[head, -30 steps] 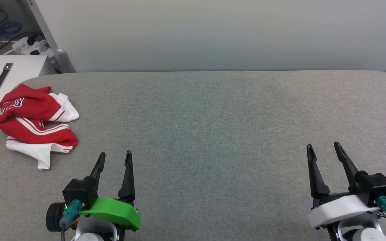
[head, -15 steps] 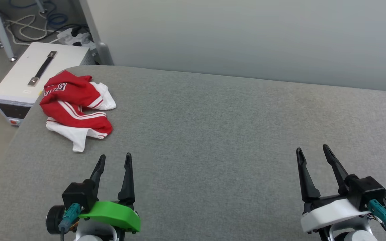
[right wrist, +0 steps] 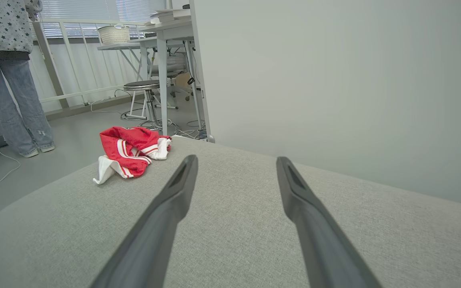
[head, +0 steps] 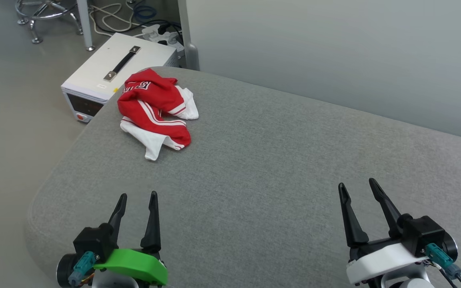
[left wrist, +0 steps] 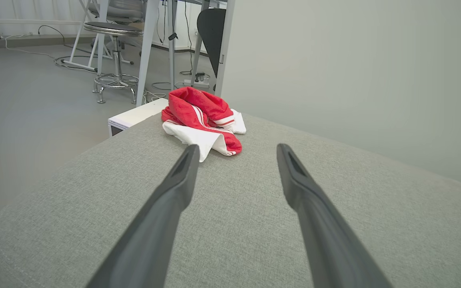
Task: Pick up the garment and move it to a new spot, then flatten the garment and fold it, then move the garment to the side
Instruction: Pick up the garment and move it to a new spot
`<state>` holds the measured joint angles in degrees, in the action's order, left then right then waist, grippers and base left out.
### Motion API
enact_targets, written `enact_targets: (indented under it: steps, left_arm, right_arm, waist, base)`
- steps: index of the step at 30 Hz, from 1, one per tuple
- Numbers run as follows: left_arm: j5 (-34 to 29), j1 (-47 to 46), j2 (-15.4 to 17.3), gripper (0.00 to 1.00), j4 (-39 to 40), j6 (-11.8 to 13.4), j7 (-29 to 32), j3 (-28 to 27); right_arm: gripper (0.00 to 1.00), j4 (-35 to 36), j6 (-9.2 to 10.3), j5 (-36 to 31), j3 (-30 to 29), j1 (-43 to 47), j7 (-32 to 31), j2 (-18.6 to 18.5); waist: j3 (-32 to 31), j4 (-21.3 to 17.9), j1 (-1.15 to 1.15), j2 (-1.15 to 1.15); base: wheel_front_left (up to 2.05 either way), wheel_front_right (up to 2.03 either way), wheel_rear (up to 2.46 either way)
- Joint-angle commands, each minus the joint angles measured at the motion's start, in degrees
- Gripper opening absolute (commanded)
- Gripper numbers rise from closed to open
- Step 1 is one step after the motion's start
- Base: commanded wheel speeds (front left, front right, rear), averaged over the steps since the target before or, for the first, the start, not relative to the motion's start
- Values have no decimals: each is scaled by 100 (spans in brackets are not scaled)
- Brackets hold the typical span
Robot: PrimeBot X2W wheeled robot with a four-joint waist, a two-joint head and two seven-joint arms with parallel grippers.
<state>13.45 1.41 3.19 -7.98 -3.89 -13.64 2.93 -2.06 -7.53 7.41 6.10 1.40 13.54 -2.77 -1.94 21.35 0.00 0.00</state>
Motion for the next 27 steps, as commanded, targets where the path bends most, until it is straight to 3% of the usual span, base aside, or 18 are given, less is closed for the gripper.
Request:
enact_targets:
  steps: [1,13,21,27]
  left_arm:
    - [38,105,-30,100,-17,-57,-63,-16]
    - [70,127,-32,100,-7,-115,-136,-59]
    - [133,-9,-32,100,-85,-106,-136,-92]
    - [-40,-607,33,100,-653,-255,-136,-174]
  right_arm:
    - [100,-32,4,66,41,54,74,-11]
    - [100,-67,4,127,106,38,146,-10]
    - [100,34,4,67,-5,-14,146,-10]
    - [100,77,4,-169,36,-265,146,-10]
  waist:
    - [-59,294,0,0]
    - [-73,506,0,0]
    - [179,388,0,0]
    - [750,128,0,0]
  base:
    - [0,0,0]
    - [0,0,0]
    - [0,0,0]
    - [0,0,0]
